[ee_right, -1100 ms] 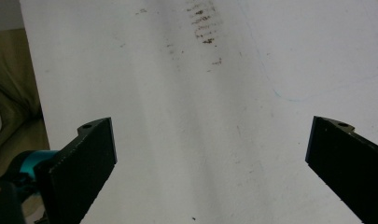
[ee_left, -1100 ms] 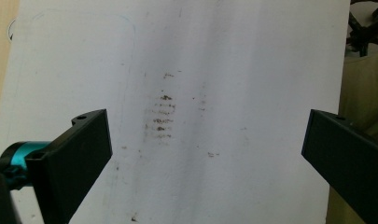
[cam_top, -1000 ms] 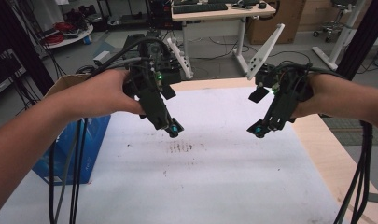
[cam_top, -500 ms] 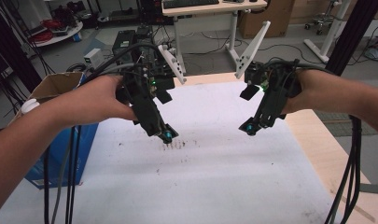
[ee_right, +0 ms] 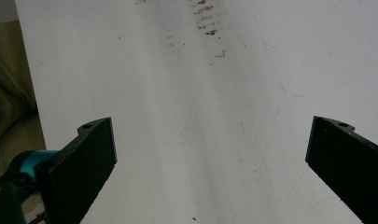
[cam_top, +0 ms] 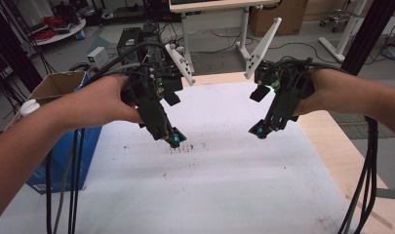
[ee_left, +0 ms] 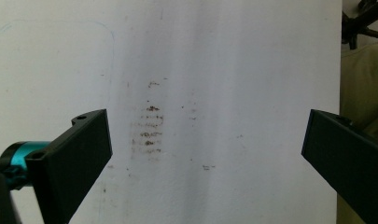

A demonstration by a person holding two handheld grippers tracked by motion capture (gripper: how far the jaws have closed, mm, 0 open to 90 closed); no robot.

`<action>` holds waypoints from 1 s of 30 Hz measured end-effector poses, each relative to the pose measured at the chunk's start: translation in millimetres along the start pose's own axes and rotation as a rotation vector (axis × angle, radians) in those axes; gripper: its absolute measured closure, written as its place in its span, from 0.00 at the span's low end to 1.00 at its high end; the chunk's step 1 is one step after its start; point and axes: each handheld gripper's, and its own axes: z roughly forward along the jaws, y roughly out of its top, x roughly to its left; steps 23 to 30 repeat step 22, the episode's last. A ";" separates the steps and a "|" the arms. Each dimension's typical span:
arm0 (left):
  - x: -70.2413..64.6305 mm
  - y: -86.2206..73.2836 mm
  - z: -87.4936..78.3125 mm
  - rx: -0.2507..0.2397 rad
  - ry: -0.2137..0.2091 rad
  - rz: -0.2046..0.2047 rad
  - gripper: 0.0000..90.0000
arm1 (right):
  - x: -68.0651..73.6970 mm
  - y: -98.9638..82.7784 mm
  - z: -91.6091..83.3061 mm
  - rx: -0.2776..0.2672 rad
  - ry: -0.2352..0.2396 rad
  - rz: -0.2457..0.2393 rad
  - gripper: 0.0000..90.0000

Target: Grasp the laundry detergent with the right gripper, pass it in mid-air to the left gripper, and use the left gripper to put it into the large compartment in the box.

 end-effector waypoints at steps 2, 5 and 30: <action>0.1 -0.3 0.2 0.001 0.001 -0.001 0.02 | 0.0 0.0 0.4 -0.001 -0.001 -0.001 0.01; 0.5 -1.0 0.8 0.002 -0.002 -0.001 0.02 | -0.3 0.2 0.9 -0.001 -0.001 -0.005 0.01; 4.0 -5.5 1.3 0.007 0.001 -0.015 0.02 | 0.1 -0.2 1.8 -0.005 0.001 -0.004 0.01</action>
